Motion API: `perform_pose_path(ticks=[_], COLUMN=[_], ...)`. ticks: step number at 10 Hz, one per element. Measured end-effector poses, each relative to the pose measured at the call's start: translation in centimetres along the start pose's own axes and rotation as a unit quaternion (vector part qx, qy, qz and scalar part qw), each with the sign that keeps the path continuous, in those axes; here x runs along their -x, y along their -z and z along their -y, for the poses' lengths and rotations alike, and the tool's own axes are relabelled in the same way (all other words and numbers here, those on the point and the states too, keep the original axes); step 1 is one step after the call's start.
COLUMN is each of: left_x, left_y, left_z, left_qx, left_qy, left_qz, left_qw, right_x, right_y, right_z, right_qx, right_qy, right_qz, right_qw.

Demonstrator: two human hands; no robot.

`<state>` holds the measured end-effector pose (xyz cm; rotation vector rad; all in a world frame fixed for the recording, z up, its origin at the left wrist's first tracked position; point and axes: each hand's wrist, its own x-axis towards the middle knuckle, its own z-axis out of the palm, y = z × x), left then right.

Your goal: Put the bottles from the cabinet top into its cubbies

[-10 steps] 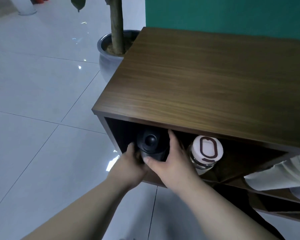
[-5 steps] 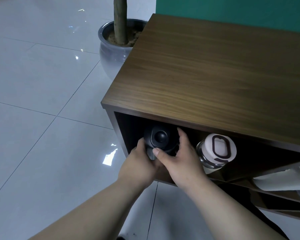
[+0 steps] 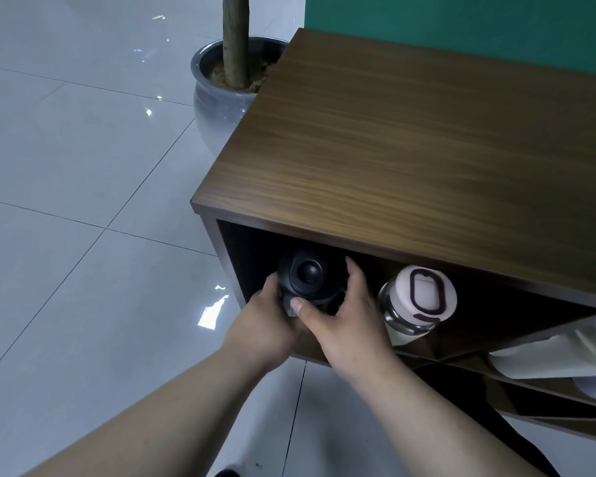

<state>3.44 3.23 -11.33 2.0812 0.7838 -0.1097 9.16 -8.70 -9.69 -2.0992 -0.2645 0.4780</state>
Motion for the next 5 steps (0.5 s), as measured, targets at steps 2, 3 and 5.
perform_pose_path(ticks=[2,3,5], left_x=[0.2,0.5,2.6], left_y=[0.0,0.3,1.5], left_z=[0.1,0.6,0.4], left_qx=[-0.016,-0.037,0.000], left_qy=[0.053,0.061,0.054], left_qz=[0.018,0.039,0.112], left_qw=[0.998,0.997,0.992], right_x=[0.3,0.7,3.2], right_y=[0.4,0.6,2.7], right_z=[-0.7,-1.0,-2.1], right_qx=[0.009,-0.010,-0.039], right_qy=[-0.011,-0.019,-0.041], right_qz=[0.044,0.050,0.078], right_qw=[0.999,0.999,0.995])
